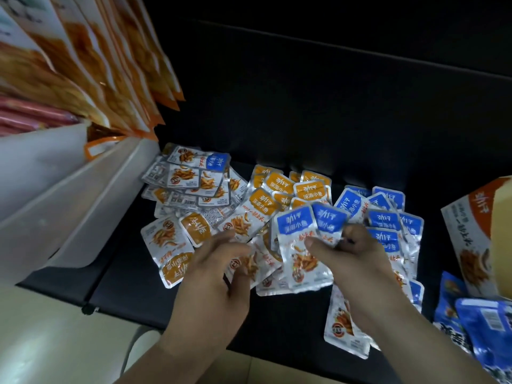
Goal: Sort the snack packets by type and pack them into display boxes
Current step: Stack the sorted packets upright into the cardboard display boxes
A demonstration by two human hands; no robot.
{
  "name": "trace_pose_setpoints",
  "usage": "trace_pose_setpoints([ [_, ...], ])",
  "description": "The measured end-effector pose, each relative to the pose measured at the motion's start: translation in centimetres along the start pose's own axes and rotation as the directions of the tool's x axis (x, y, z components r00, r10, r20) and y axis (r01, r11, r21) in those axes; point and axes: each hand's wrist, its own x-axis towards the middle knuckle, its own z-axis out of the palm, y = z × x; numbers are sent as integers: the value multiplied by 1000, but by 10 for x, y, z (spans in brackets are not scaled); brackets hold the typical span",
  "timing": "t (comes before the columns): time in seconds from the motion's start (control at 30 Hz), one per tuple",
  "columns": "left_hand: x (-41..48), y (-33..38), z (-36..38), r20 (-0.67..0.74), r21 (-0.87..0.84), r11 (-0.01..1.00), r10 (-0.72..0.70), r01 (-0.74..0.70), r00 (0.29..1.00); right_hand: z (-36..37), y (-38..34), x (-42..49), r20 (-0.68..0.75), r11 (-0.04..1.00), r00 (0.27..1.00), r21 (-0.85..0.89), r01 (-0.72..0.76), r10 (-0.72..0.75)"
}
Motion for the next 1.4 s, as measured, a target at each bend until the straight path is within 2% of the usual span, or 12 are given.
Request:
trace_pose_setpoints([
  [0.2,-10,-30,5,130,239,963,93,-122,987,37,-1,47,-109,952,978,-267,146,-180],
  [0.33,-12,-47,-4,152,361,927,48,-100,987,39,8,62,-139,689,933,-711,139,-332],
  [0.4,-11,-57,-11,136,413,908,16,-71,991,41,8,64,-140,561,907,-819,120,-398],
  [0.47,-7,-71,-20,126,483,873,8,-68,992,45,5,64,-134,532,908,-840,108,-397],
  [0.53,2,-85,-32,141,561,826,-21,-62,990,50,5,63,-75,484,877,-855,189,-475],
  [0.63,17,-96,-45,227,591,803,-69,-81,971,69,10,55,178,307,750,-834,458,-637],
  [0.7,19,-102,-46,273,570,821,-135,-46,952,87,11,48,310,240,765,-825,511,-564],
  [0.8,9,-105,-47,237,598,798,-91,-72,967,100,20,42,421,195,860,-853,484,-290],
  [1.03,-11,-106,-55,-7,478,879,5,-1,1000,92,33,43,460,91,812,-849,521,-359],
  [1.17,3,-110,-66,-122,535,816,-185,221,975,92,32,42,478,22,807,-856,517,-348],
  [1.23,4,-108,-70,-127,537,799,-242,272,962,92,28,40,474,48,845,-865,499,-248],
  [1.4,4,-95,-83,-200,405,818,-357,408,913,94,19,37,472,18,862,-875,483,-184],
])
